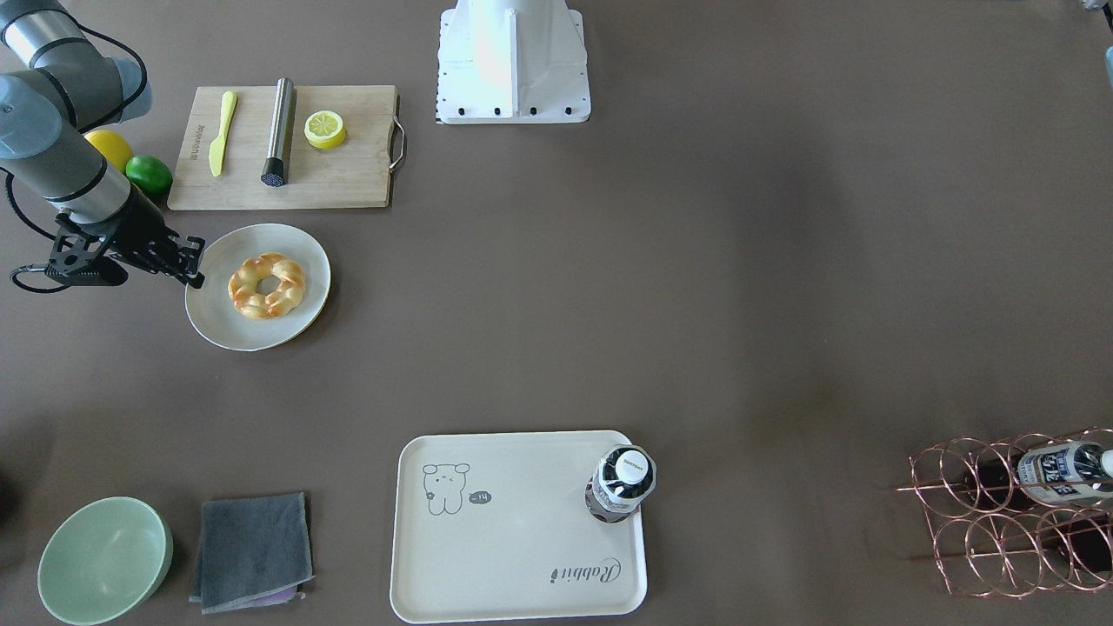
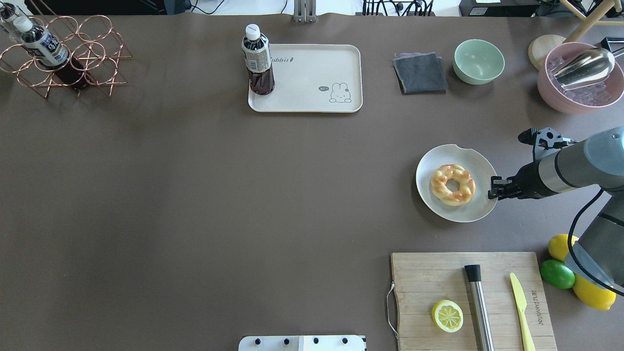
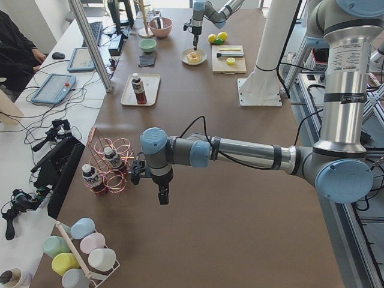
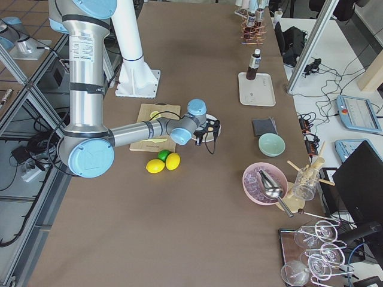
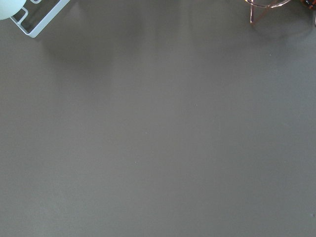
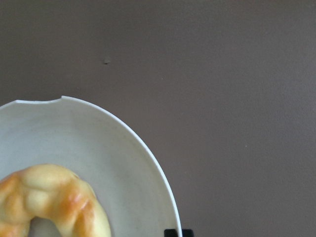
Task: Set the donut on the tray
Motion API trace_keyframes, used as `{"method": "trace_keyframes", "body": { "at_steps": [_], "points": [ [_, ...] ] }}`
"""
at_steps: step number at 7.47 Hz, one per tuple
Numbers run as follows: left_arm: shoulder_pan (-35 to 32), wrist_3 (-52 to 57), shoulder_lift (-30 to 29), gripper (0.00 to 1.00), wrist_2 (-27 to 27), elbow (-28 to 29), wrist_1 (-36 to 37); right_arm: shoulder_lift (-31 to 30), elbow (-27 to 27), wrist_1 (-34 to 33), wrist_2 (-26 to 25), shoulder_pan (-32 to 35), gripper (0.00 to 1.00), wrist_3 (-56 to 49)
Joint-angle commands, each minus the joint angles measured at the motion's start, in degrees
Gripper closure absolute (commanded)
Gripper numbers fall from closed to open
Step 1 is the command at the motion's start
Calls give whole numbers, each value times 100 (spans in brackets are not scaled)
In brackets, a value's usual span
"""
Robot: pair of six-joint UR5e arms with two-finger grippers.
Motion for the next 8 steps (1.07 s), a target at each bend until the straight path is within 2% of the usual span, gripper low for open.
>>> {"method": "trace_keyframes", "body": {
  "at_steps": [1, 2, 3, 6, 8],
  "points": [
    [-1, 7, -9, 2, 0, -10, 0, -248, 568, -4, 248, 341, 100, -6],
    [-1, 7, -9, 2, 0, -10, 0, -249, 579, 4, 955, 813, 100, -32],
    [-1, 7, -9, 2, 0, -10, 0, -258, 553, 4, 1397, 1201, 100, -84],
    [-27, 7, -9, 2, 0, -28, 0, -83, 535, -13, 1621, 1512, 100, 151],
    [-27, 7, -35, 2, 0, -19, 0, 520, 378, -22, 1595, 1521, 100, 1087]
  ]
}}
